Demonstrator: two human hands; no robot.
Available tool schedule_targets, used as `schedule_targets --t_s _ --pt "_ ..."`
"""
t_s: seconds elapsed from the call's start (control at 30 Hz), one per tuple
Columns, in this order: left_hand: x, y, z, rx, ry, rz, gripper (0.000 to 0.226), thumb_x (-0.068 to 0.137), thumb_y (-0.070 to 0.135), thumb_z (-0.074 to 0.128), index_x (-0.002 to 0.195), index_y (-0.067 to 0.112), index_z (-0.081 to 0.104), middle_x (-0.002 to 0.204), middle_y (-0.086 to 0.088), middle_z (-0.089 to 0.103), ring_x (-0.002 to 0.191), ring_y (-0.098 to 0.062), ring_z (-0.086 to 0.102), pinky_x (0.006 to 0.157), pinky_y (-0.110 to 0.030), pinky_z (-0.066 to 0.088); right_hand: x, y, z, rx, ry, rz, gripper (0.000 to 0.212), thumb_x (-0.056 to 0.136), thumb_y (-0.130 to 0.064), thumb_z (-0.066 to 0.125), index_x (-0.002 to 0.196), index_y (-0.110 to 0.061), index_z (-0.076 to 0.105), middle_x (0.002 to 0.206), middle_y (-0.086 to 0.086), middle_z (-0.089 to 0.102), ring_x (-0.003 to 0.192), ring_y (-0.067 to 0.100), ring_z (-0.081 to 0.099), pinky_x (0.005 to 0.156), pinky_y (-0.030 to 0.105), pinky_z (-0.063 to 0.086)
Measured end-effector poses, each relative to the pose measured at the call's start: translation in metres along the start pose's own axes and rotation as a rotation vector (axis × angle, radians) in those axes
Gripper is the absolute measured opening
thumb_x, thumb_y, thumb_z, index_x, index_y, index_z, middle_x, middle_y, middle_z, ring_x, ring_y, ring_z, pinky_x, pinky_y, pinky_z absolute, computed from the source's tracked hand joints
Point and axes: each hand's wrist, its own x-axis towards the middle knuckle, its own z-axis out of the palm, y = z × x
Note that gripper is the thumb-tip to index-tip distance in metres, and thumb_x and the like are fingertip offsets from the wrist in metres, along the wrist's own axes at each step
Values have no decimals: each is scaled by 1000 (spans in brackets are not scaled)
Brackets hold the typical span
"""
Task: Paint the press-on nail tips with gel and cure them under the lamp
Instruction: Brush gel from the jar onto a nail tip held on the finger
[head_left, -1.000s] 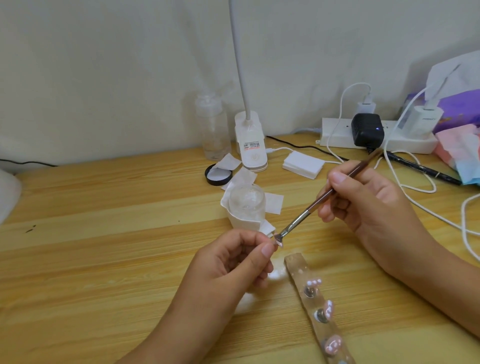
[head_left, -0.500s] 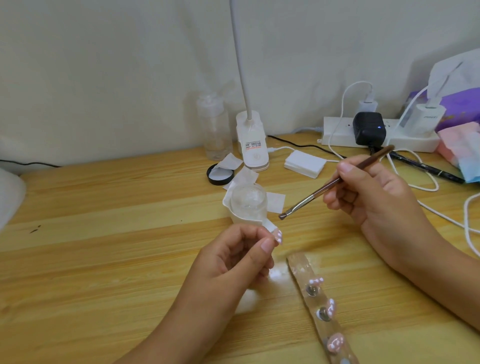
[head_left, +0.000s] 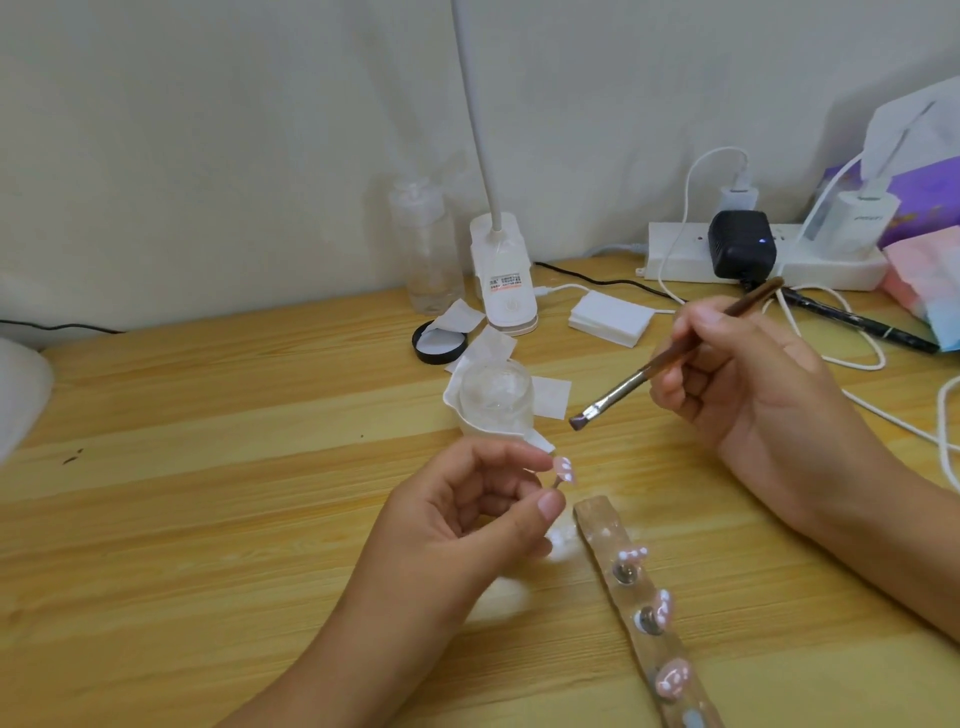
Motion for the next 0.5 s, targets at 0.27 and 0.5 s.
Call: schedule_targets --t_s 0.27,0.5 --pt "0 1 0 -8 -1 19 11 67 33 74 76 28 71 72 9 66 64 -2 60 62 -16 51 -5 1 5 -63 -96 -31 20 87 -21 55 74 -25 70 71 4 65 62 14 64 59 22 53" --pt "-1 2 0 -10 -15 16 9 68 31 72 76 27 71 71 7 65 65 -4 58 61 -15 50 -5 2 4 -130 -119 -58 21 89 -21 54 75 -27 69 72 3 65 64 14 64 61 23 53"
